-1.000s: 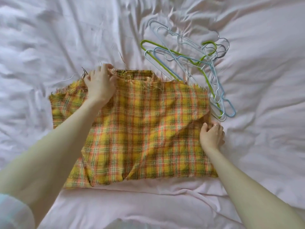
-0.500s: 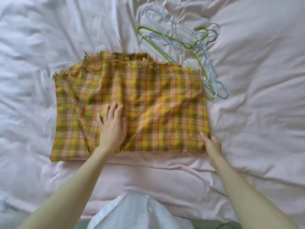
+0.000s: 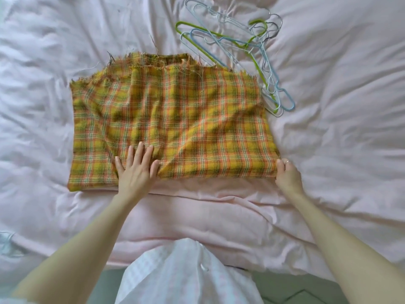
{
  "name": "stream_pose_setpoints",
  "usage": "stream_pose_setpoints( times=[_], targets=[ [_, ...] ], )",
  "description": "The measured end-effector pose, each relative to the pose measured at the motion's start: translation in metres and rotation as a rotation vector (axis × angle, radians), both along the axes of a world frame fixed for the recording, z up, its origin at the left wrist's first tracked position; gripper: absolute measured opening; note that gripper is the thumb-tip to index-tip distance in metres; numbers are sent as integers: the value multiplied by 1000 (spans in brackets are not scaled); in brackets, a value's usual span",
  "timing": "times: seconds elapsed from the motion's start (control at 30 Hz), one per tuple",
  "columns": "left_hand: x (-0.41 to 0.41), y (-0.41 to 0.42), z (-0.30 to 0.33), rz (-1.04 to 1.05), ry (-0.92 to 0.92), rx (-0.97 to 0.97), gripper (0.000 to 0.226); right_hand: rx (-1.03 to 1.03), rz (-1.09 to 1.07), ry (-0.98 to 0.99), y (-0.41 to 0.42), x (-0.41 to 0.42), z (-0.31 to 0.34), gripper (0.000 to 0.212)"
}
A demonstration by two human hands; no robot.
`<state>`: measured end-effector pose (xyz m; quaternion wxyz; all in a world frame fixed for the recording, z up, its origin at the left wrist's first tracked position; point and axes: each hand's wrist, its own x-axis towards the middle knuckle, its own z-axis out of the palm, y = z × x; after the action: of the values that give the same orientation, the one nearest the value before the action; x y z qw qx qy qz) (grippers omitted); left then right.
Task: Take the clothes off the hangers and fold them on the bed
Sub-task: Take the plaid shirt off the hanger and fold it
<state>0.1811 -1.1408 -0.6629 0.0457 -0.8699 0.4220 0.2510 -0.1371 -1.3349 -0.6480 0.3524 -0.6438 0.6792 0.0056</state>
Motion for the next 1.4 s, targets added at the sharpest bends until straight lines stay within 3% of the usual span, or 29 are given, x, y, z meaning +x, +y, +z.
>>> stream_pose_setpoints(
  times=[0.13, 0.23, 0.33, 0.4, 0.53, 0.7, 0.83, 1.17, 1.4],
  targets=[
    [3, 2, -9, 13, 12, 96, 58, -55, 50, 35, -9, -5, -2, 29],
    [6, -2, -12, 28, 47, 89, 56, 29, 82, 124, -9, -9, -16, 28],
    [8, 2, -10, 75, 83, -92, 50, 61, 35, 254, -3, -2, -21, 27],
    [14, 17, -6, 120, 43, -256, 43, -45, 42, 345, 6, 13, -15, 35],
    [37, 57, 0, 228, -39, -420, 38, -353, 400, 265, 37, 59, -4, 42],
    [70, 105, 12, 654, -2, -430, 37, -199, 717, 198, 88, 137, 8, 52],
    [88, 119, 14, 919, 163, -432, 31, -83, 638, 143, 126, 176, 6, 54],
    [113, 133, 11, 1049, 361, -530, 9, 84, 484, 207, 138, 182, -18, 61],
    [154, 162, 10, 1191, 491, -670, 24, 190, 483, 259, 135, 194, -24, 60]
  ],
)
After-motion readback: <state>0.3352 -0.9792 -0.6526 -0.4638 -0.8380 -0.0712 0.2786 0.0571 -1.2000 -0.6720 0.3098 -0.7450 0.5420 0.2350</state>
